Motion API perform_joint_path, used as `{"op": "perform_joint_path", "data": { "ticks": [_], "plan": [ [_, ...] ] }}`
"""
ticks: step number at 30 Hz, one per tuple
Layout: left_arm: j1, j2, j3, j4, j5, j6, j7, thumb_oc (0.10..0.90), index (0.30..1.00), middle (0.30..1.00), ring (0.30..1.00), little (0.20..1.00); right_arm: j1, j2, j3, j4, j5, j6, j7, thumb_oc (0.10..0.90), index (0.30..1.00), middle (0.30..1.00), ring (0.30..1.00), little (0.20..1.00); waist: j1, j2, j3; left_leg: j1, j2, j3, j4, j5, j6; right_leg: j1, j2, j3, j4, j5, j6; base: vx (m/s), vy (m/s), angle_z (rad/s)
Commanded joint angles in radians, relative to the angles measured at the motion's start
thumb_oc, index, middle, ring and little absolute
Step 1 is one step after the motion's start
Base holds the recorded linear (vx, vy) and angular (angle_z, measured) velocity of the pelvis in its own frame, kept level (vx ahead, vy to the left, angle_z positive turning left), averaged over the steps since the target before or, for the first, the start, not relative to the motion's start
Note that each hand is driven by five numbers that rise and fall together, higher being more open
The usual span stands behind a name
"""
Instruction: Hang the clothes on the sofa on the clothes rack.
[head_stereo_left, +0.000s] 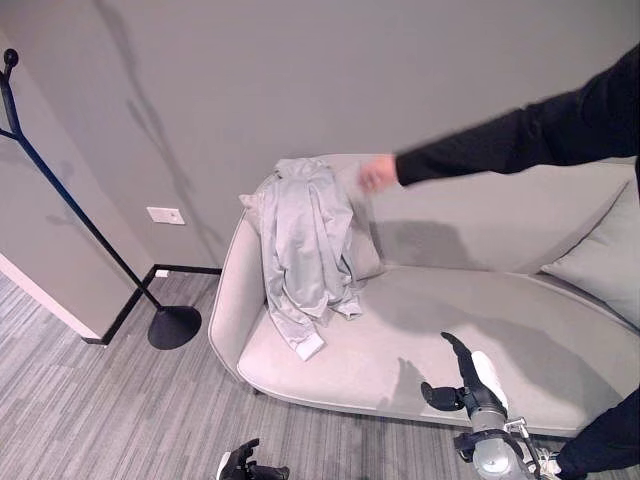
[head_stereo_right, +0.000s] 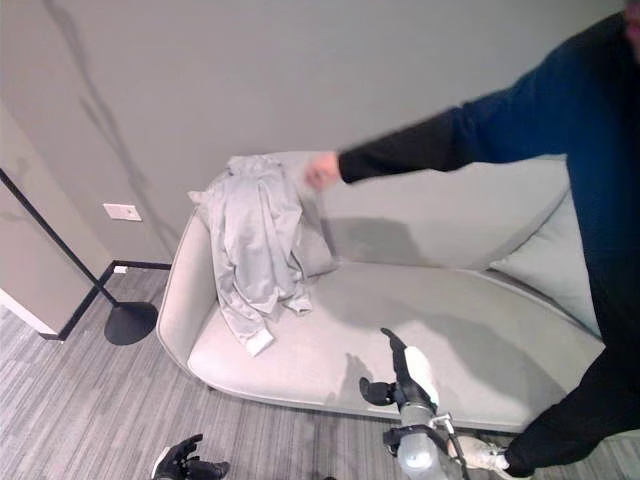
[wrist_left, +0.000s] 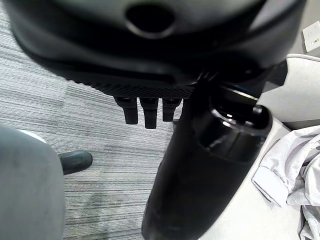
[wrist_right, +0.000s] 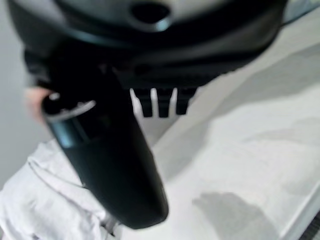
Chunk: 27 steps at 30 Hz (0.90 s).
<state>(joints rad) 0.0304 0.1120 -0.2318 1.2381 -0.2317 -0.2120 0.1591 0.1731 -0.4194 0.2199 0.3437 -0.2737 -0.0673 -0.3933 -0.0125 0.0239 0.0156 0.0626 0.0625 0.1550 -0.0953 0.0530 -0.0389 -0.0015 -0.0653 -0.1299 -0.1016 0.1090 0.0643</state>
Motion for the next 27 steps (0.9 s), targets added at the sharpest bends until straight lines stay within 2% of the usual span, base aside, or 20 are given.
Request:
{"op": "perform_joint_path", "data": {
  "ticks": [1,5,7,9,11,12,13,14,15,16,17,20,22,23,25,26,27],
  "plan": [
    [-0.034,0.002,-0.011,0.068,0.028,-0.012,-0.013,0.8,0.9,0.9,0.9,0.9,-0.086,-0.011,-0.013,-0.113,-0.007,-0.065,-0.015,0.8,0.9,0.9,0.9,0.9,0.018,-0.026,-0.005,-0.006,0.05,-0.065,0.008,-0.051,-0.031,0.085,-0.073,-0.016,0.02,-0.11,0.061,0.0,0.0,0.0],
    [-0.029,0.001,-0.001,0.069,0.008,-0.013,-0.011,0.8,0.9,0.9,0.9,0.9,-0.088,0.0,-0.007,-0.112,0.026,-0.071,-0.014,0.8,0.9,0.9,0.9,0.9,0.021,-0.025,-0.002,-0.008,0.054,-0.073,0.008,-0.047,-0.034,0.09,-0.068,-0.025,0.023,-0.115,0.058,0.0,-0.01,0.04],
    [-0.036,0.005,0.01,0.054,-0.033,-0.02,0.01,0.8,0.9,0.9,0.9,0.9,-0.106,-0.002,-0.009,-0.129,0.07,-0.085,-0.026,0.8,0.9,0.9,0.9,0.9,0.025,-0.031,0.022,-0.04,0.061,-0.091,0.032,-0.034,-0.046,0.086,-0.061,-0.052,0.033,-0.125,0.049,-0.05,-0.058,0.24],
    [-0.043,0.01,0.009,0.025,-0.059,-0.034,0.018,0.8,0.9,0.9,0.9,0.9,-0.127,-0.018,-0.004,-0.133,0.096,-0.098,-0.026,0.8,0.9,0.9,0.9,0.9,0.029,-0.042,0.063,-0.137,0.069,-0.116,0.211,-0.077,-0.059,0.078,-0.066,-0.056,0.044,-0.135,0.035,-0.14,-0.044,0.48],
    [-0.054,0.015,-0.004,-0.021,-0.094,-0.05,0.025,0.8,0.9,0.9,0.9,0.9,-0.17,-0.045,0.007,-0.113,0.096,-0.102,-0.03,0.8,0.9,0.9,0.9,0.9,0.048,-0.044,0.108,-0.217,0.064,-0.18,0.328,-0.067,-0.09,0.08,-0.068,-0.056,0.044,-0.139,0.027,-0.12,0.071,0.33],
    [-0.055,0.016,-0.009,-0.051,-0.111,-0.054,0.024,0.8,0.9,0.9,0.9,0.9,-0.194,-0.051,0.007,-0.094,0.095,-0.098,-0.042,0.8,0.9,0.9,0.9,0.9,0.052,-0.04,0.114,-0.237,0.079,-0.204,0.32,-0.067,-0.096,0.083,-0.07,-0.06,0.041,-0.142,0.029,0.08,0.308,0.14],
    [-0.047,0.022,-0.003,-0.075,-0.144,-0.053,0.012,0.8,0.9,0.9,0.9,0.9,-0.213,-0.052,-0.006,-0.083,0.109,-0.095,-0.053,0.8,0.9,0.9,0.9,0.9,0.053,-0.036,0.109,-0.231,0.165,-0.201,0.224,-0.021,-0.097,0.093,-0.089,-0.072,0.035,-0.144,0.05,0.11,0.253,0.07],
    [-0.047,0.023,-0.003,-0.075,-0.145,-0.053,0.012,0.8,0.9,0.9,0.9,0.9,-0.213,-0.052,-0.006,-0.083,0.109,-0.095,-0.053,0.8,0.9,0.9,0.9,0.9,0.055,-0.035,0.111,-0.225,0.167,-0.198,0.216,-0.018,-0.099,0.095,-0.087,-0.071,0.035,-0.144,0.049,0.19,0.442,0.07],
    [-0.052,0.021,0.009,-0.037,-0.15,-0.047,0.025,0.8,0.9,0.9,0.9,0.9,-0.221,-0.044,-0.015,-0.087,0.13,-0.096,-0.068,0.8,0.9,0.9,0.9,0.9,0.058,-0.04,0.121,-0.258,0.234,-0.152,0.148,0.047,-0.1,0.109,-0.12,-0.077,0.037,-0.151,0.072,0.15,0.37,0.23],
    [-0.052,0.013,0.013,-0.019,-0.15,-0.046,0.032,0.8,0.9,0.9,0.9,0.9,-0.217,-0.047,-0.013,-0.094,0.121,-0.092,-0.071,0.8,0.9,0.9,0.9,0.9,0.055,-0.035,0.119,-0.261,0.256,-0.102,0.122,0.064,-0.101,0.118,-0.136,-0.081,0.037,-0.152,0.083,0.23,0.555,0.32],
    [-0.051,0.005,0.016,0.009,-0.142,-0.033,0.026,0.8,0.9,0.9,0.9,0.9,-0.204,-0.038,-0.012,-0.089,0.124,-0.089,-0.062,0.8,0.9,0.9,0.9,0.9,0.057,-0.029,0.111,-0.262,0.254,-0.1,0.136,0.062,-0.106,0.128,-0.154,-0.072,0.041,-0.151,0.091,0.22,0.487,0.2],
    [-0.066,0.016,0.002,0.025,-0.097,-0.008,0.004,0.8,0.9,0.9,0.9,0.9,-0.165,-0.023,-0.013,-0.091,0.103,-0.048,-0.033,0.8,0.9,0.9,0.9,0.9,0.047,-0.033,0.08,-0.287,0.184,-0.113,0.225,0.009,-0.097,0.144,-0.234,-0.083,0.074,-0.122,0.108,0.23,0.496,0.07],
    [-0.068,0.042,-0.009,0.008,-0.066,-0.005,-0.001,0.8,0.9,0.9,0.9,0.9,-0.165,-0.01,-0.015,-0.07,0.072,-0.028,-0.036,0.8,0.9,0.9,0.9,0.9,0.05,-0.047,0.07,-0.273,0.136,-0.085,0.238,-0.038,-0.065,0.111,-0.292,-0.078,0.131,-0.089,0.118,0.16,0.451,-0.04],
    [-0.075,0.055,-0.014,0.0,-0.056,-0.002,-0.001,0.8,0.9,0.9,0.9,0.9,-0.187,0.0,-0.012,-0.056,0.052,-0.016,-0.049,0.8,0.9,0.9,0.9,0.9,0.055,-0.053,0.071,-0.272,0.111,-0.067,0.24,-0.052,-0.046,0.08,-0.322,-0.08,0.171,-0.038,0.122,0.08,0.449,-0.1],
    [-0.076,0.072,0.0,-0.008,-0.067,0.003,-0.005,0.8,0.9,0.9,0.9,0.9,-0.222,0.008,-0.001,-0.049,0.011,-0.001,-0.061,0.8,0.9,0.9,0.9,0.9,0.065,-0.05,0.079,-0.252,0.089,-0.034,0.23,-0.067,-0.016,0.035,-0.352,-0.129,0.24,-0.006,0.104,0.03,0.402,-0.13],
    [-0.074,0.077,0.003,-0.006,-0.071,0.003,-0.007,0.8,0.9,0.9,0.9,0.9,-0.242,0.001,0.01,-0.043,-0.021,-0.003,-0.068,0.8,0.9,0.9,0.9,0.9,0.074,-0.045,0.085,-0.238,0.084,-0.01,0.224,-0.078,-0.006,0.024,-0.362,-0.183,0.276,-0.014,0.1,0.09,0.517,-0.4],
    [-0.062,0.075,0.003,0.013,-0.041,0.019,-0.015,0.8,0.9,0.9,0.9,0.9,-0.247,0.004,0.006,-0.036,-0.025,0.001,-0.078,0.8,0.9,0.9,0.9,0.9,0.055,-0.04,0.089,-0.203,0.044,-0.012,0.188,-0.075,0.019,-0.017,-0.278,-0.154,0.341,-0.067,0.072,0.13,0.515,-0.45]
  ]
}}
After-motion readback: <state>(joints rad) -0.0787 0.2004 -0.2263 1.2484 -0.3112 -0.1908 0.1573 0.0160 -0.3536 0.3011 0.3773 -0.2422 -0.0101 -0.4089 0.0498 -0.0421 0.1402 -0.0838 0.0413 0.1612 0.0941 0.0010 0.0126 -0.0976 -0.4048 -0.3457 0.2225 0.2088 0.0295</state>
